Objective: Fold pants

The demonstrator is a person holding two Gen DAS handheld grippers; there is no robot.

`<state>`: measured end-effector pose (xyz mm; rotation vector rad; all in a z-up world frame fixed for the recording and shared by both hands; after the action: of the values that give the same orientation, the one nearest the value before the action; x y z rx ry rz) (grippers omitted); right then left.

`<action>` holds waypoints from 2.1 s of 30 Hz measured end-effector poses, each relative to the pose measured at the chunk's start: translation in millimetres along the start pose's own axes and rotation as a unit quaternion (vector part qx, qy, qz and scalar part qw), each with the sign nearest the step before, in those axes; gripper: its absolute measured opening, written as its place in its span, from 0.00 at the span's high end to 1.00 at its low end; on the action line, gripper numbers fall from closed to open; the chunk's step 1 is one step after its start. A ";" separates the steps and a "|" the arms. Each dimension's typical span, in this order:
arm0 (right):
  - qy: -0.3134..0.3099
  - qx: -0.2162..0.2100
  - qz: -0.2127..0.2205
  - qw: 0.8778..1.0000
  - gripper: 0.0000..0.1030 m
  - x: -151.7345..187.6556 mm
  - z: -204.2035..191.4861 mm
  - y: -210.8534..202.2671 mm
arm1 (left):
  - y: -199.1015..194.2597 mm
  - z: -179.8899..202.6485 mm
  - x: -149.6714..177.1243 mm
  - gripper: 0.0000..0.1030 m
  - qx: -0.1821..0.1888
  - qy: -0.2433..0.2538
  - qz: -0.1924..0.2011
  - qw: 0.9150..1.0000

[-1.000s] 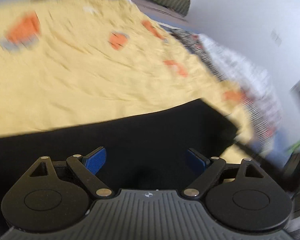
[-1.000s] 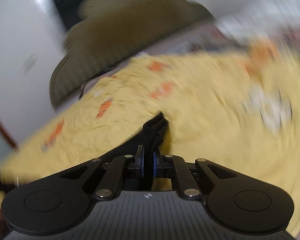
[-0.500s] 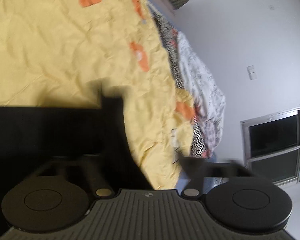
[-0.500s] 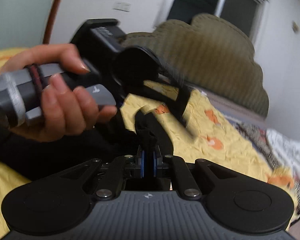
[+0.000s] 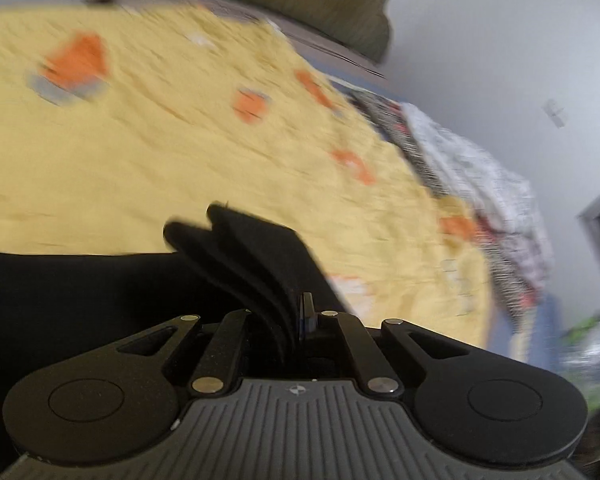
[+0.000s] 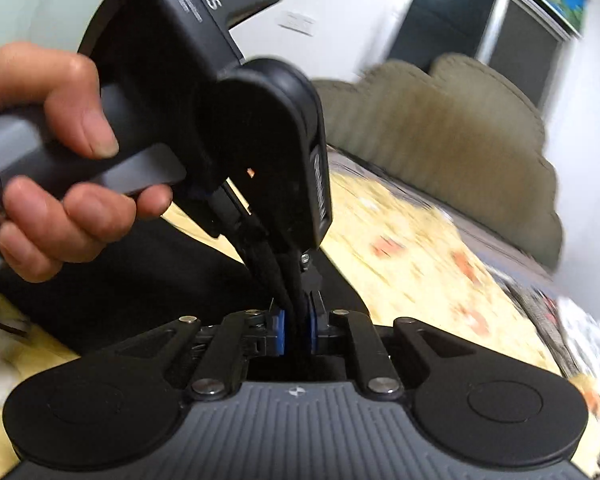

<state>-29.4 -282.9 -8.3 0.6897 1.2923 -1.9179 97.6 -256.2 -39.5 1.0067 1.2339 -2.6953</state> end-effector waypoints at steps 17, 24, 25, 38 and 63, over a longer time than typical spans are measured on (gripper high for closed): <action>-0.053 -0.157 -0.006 0.986 0.90 -28.9 -106.4 43.8 | -52.3 -113.7 24.4 0.77 -0.173 0.018 -0.008 0.985; -0.049 -0.214 -0.029 0.975 0.88 -27.0 -89.3 37.3 | -105.2 -143.5 21.8 0.28 -0.248 -0.016 0.044 0.968; -0.023 -0.240 -0.011 0.971 0.88 -32.3 -76.0 29.2 | -114.1 -148.0 20.1 0.27 -0.262 -0.020 0.054 0.963; 0.044 -0.168 -0.086 0.981 0.88 -9.6 -25.7 89.5 | -29.9 -136.7 2.1 0.21 -0.249 0.054 -0.023 0.967; 0.040 -0.215 -0.073 0.973 0.88 -28.0 -66.4 81.3 | -203.5 -182.0 85.7 0.15 -0.346 0.021 0.049 0.937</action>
<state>54.9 -233.6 -55.9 0.4624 1.7803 -1.6486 76.1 29.1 -37.8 0.9667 1.8712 -1.9040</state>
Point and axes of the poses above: each gripper's, at about its wrist camera, not at the fingertips, and y roughly the way its jaws point, z to its right, x to its underside, the point moved 4 cm from there along y, roughly the way its jaws point, and after that the axes turned 3 degrees about -y, right-handed, at the moved point
